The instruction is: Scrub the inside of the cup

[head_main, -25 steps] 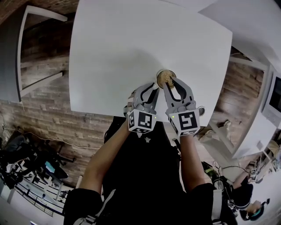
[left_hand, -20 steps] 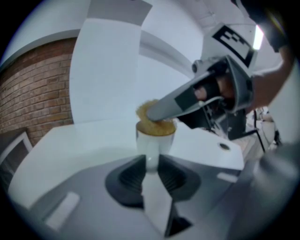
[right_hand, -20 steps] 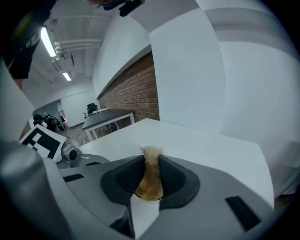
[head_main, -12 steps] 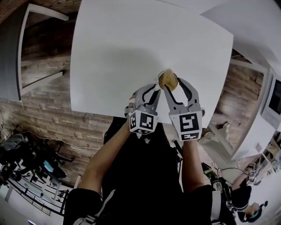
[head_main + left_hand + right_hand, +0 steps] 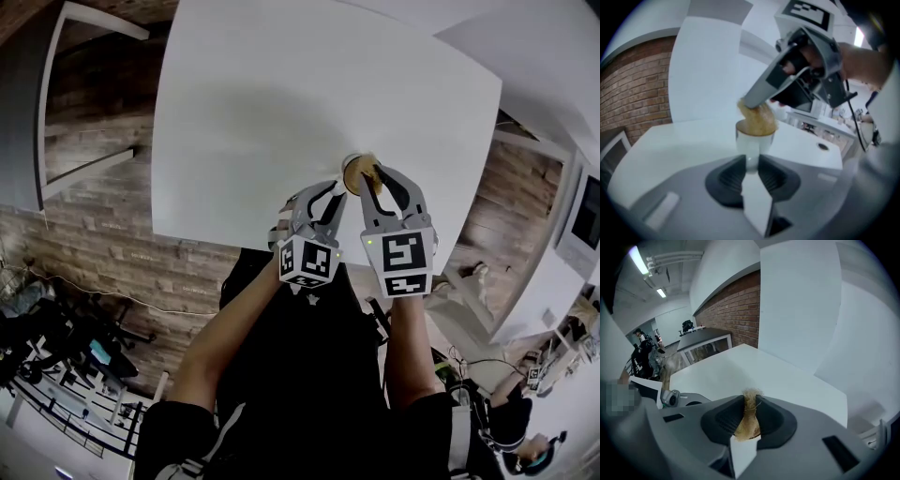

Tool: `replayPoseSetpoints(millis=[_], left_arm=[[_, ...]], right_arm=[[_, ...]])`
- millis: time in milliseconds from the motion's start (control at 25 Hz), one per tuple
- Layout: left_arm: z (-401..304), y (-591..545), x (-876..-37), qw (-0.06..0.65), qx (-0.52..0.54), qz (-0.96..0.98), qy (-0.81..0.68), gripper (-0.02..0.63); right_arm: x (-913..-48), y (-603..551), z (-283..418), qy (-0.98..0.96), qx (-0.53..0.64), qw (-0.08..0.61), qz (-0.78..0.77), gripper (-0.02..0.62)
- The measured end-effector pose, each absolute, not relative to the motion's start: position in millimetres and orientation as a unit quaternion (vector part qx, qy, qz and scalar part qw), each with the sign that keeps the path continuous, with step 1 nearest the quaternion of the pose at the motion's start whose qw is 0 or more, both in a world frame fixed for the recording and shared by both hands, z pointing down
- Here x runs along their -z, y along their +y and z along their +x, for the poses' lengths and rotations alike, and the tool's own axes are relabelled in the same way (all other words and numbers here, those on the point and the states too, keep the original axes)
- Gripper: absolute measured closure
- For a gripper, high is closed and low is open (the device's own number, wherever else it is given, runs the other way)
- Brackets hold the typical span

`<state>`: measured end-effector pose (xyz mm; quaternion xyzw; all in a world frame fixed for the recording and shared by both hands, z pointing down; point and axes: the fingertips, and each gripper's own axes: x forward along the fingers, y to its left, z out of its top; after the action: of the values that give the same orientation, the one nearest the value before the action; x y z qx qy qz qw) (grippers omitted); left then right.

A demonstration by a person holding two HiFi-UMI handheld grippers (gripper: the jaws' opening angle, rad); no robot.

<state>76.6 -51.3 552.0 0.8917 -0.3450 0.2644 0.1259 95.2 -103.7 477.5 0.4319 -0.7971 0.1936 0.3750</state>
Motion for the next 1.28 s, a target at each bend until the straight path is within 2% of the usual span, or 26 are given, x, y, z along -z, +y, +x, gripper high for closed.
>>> replayPoseSetpoints(millis=[200, 360, 720, 1280], left_arm=[[76, -51, -553, 0.131, -0.262, 0.89, -0.35, 0.526], [75, -54, -553, 0.13, -0.266, 0.888, -0.353, 0.526], [74, -53, -553, 0.136, -0.268, 0.885, -0.354, 0.526], [74, -55, -554, 0.125, -0.27, 0.884, -0.36, 0.526]], right_arm=[[-470, -83, 105, -0.803, -0.218, 0.328, 0.447, 0.536], [-479, -77, 102, -0.806, -0.236, 0.323, 0.437, 0.541], [-518, -85, 90, -0.78, -0.239, 0.436, 0.381, 0.546], [-547, -92, 84, -0.748, -0.26, 0.526, 0.31, 0.551]])
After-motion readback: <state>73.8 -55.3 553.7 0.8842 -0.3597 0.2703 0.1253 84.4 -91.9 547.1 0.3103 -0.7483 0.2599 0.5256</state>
